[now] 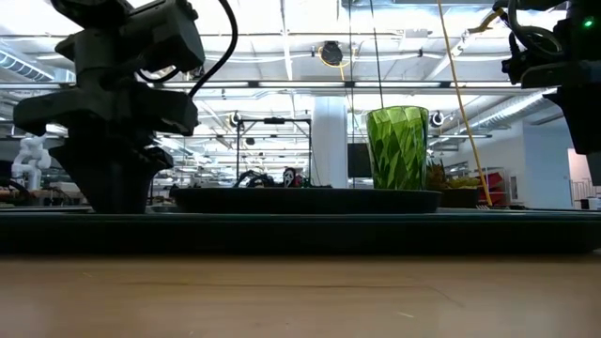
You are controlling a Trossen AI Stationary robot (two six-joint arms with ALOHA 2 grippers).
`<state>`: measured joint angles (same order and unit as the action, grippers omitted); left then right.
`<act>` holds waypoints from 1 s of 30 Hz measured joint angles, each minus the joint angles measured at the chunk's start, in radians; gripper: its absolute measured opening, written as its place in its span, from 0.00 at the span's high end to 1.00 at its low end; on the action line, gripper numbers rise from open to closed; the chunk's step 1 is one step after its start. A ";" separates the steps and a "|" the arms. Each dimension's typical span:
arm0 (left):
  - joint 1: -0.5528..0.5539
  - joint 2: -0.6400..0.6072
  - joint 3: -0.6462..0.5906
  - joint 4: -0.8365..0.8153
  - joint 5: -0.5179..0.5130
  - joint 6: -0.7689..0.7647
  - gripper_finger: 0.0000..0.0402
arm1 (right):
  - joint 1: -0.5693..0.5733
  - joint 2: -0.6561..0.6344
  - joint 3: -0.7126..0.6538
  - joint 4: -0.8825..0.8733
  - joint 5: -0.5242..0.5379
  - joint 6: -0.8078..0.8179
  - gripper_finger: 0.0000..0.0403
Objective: Pick and place plate/cup/fork/spoon on tray
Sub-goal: Adjust the black tray
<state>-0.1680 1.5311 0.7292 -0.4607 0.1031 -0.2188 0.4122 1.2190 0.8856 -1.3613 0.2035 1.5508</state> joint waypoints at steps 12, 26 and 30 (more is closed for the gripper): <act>0.000 0.000 0.000 -0.001 -0.015 0.027 0.48 | 0.000 0.000 0.000 0.001 0.000 0.000 0.75; 0.029 0.000 0.000 -0.002 -0.028 0.034 0.48 | 0.000 0.000 0.000 0.012 -0.025 0.000 0.75; 0.028 0.000 0.000 -0.002 -0.021 0.026 0.48 | 0.000 0.000 0.000 0.012 -0.025 -0.003 0.75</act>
<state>-0.1405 1.5314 0.7292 -0.4625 0.0826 -0.1932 0.4122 1.2190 0.8856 -1.3495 0.1783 1.5476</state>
